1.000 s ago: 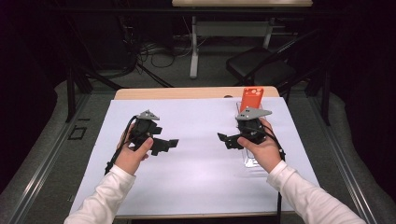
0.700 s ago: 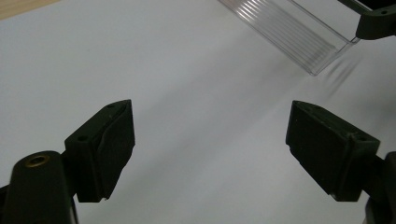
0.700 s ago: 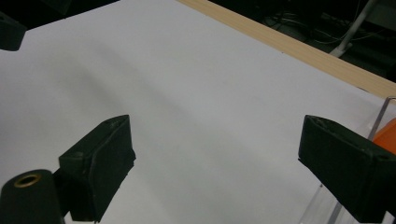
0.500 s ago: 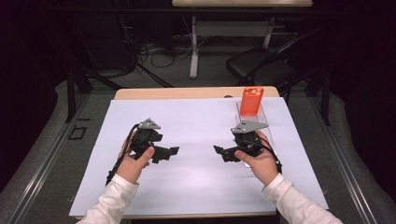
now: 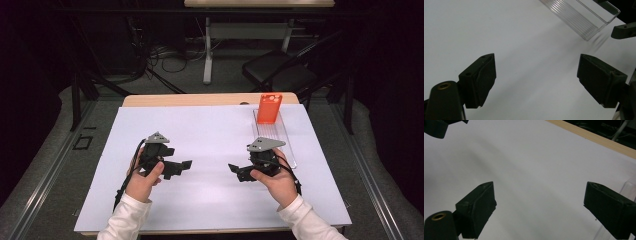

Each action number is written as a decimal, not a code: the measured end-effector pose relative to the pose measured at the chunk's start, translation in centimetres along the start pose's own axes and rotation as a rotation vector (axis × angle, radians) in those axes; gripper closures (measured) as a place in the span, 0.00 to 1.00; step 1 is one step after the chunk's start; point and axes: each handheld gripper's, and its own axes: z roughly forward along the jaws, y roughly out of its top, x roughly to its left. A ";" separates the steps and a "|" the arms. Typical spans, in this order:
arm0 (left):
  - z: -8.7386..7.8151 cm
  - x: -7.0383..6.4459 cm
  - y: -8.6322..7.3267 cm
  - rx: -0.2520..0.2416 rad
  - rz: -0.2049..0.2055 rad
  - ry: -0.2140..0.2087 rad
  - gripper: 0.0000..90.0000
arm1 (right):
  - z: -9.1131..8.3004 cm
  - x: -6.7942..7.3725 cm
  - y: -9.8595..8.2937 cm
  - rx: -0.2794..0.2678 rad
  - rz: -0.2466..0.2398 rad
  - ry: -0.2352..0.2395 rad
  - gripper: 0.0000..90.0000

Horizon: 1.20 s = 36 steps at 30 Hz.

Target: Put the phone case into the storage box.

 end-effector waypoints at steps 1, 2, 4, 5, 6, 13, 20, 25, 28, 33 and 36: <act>0.0 0.0 0.0 -0.001 0.003 0.001 0.18 | 0.0 0.1 0.0 -0.001 0.005 0.002 0.11; 0.1 0.0 -0.1 -0.007 -0.002 -0.003 0.18 | 0.0 0.1 0.0 0.002 0.008 0.003 0.11; 0.1 0.0 -0.2 -0.014 -0.012 -0.012 0.18 | -0.1 0.2 0.0 -0.001 0.010 -0.002 0.11; 0.2 0.0 -0.2 -0.017 -0.012 -0.016 0.18 | 0.0 0.2 -0.1 -0.002 0.008 -0.006 0.11; 0.3 0.0 -0.3 -0.013 -0.011 -0.017 0.18 | 0.0 0.2 -0.1 -0.001 0.003 -0.005 0.11; 0.3 0.2 -0.7 -0.030 -0.017 -0.013 0.18 | 0.1 0.3 -0.4 -0.013 0.011 -0.003 0.11; 0.1 0.7 -1.4 -0.027 -0.021 0.001 0.18 | 0.2 0.5 -0.9 -0.029 0.019 0.006 0.11; -0.2 1.1 -1.9 -0.032 -0.031 0.011 0.18 | 0.3 0.5 -1.2 -0.034 0.018 0.008 0.11; -0.3 1.2 -2.1 -0.032 -0.037 0.017 0.18 | 0.3 0.5 -1.4 -0.037 0.019 0.013 0.11; -0.5 1.4 -2.2 -0.039 -0.045 0.024 0.18 | 0.3 0.4 -1.6 -0.030 0.023 0.014 0.11; -0.7 1.5 -2.3 -0.046 -0.051 0.024 0.18 | 0.3 0.4 -1.7 -0.026 0.026 0.016 0.11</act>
